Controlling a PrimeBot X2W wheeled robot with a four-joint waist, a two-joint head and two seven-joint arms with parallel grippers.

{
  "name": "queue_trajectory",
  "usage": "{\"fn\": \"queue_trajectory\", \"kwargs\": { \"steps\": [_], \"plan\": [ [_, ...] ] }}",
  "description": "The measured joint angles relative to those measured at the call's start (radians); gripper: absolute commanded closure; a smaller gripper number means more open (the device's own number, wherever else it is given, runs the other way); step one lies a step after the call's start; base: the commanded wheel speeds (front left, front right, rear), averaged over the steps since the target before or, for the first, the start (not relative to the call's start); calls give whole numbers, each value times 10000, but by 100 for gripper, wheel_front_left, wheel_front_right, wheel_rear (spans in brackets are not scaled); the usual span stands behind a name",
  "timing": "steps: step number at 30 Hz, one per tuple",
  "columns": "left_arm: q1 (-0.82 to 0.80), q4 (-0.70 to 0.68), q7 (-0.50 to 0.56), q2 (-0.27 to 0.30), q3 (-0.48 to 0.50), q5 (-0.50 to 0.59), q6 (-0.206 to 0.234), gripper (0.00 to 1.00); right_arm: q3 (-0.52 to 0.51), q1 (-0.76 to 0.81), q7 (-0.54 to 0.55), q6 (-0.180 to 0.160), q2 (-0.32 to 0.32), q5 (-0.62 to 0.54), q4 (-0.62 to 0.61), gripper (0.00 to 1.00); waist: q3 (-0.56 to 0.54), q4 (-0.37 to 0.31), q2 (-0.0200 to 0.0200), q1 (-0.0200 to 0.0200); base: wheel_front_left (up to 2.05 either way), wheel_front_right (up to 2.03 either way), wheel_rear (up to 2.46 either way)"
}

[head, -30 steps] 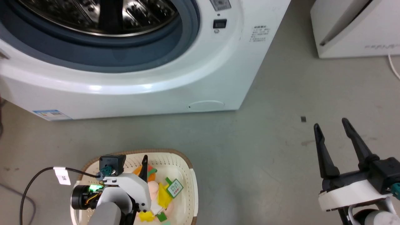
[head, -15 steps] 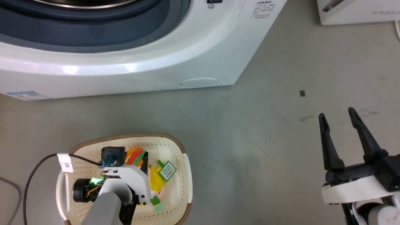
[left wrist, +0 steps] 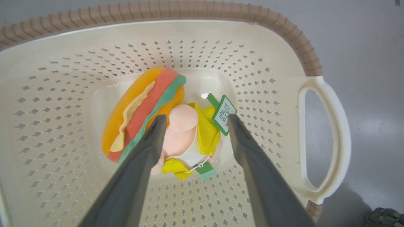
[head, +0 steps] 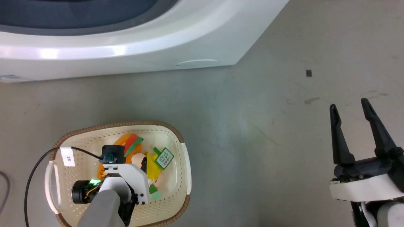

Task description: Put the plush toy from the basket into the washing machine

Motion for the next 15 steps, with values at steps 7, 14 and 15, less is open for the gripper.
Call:
{"fn": "queue_trajectory", "kwargs": {
  "steps": [7,14,15],
  "plan": [
    [-601,717,61,148,-192,-263,27,0,-125,-79,-140,0,0,-4,-173,0,669,-70,0,0,0,0,0],
    [-1189,1427,150,221,-410,-477,67,0,-224,-191,-301,0,0,-33,-393,0,1363,-169,0,0,0,0,0],
    [-1275,1517,150,224,-445,-518,67,0,-251,-191,-307,0,0,-33,-414,0,1465,-183,0,0,0,0,0]
  ]
}}
